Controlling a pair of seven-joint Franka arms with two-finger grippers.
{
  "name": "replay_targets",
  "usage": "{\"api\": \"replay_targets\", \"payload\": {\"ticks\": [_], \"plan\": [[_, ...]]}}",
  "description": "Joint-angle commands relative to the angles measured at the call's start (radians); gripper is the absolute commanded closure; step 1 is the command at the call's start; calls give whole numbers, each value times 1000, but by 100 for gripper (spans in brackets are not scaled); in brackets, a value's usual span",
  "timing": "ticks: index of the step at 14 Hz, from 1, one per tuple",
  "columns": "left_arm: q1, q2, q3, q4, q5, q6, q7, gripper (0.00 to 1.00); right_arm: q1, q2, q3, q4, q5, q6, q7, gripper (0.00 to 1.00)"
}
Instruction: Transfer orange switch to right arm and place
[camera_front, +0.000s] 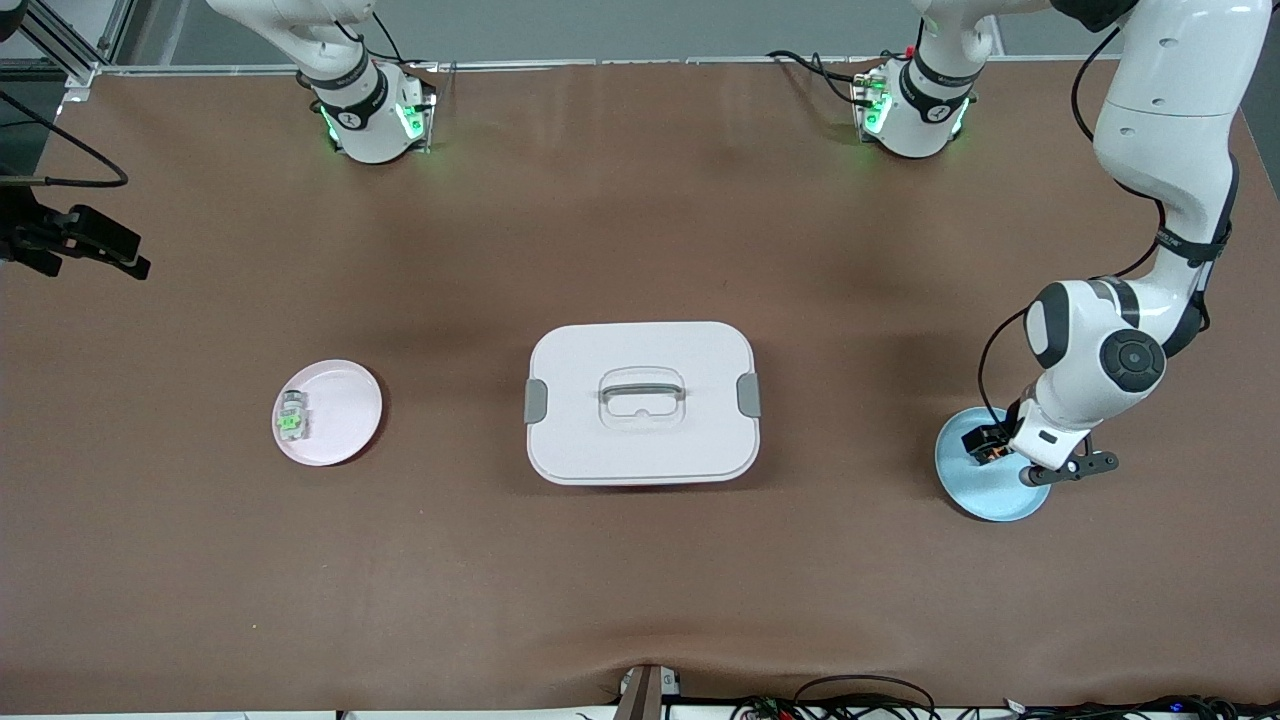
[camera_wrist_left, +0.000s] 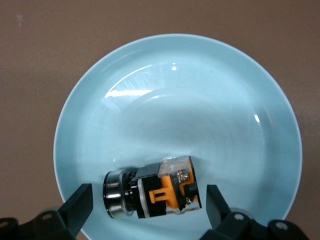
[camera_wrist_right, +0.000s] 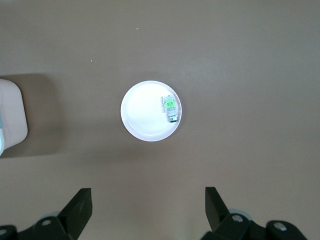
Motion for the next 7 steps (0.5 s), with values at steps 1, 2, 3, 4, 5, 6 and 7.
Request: {"api": "replay_targets", "payload": {"ticks": [1,2,3,4,5,6,7], "plan": [[5,12,-2,12,10,17,-17,12,-3,10,6,22,2,-16,-9,0],[3,12,-2,14,5,17,-18,18,-3,10,6,22,2,-16,-9,0],[3,17,-2,15,5,17,-20,26,-3,10,6,22,2,-19,-9,0],[3,17,-3,17,5,17,-23,39,-3,10,6,22,2,-24,-9,0],[3,14,-4,17,5,17,-37,61,-3,10,6,22,2,-25,-9,0],[0,8,-5,17,5,17,-47,81,-3,10,6,22,2,-28,-9,0],[-5,-3,-8,15,5,16,-66,96,-3,10,6,22,2,-28,-9,0]]}}
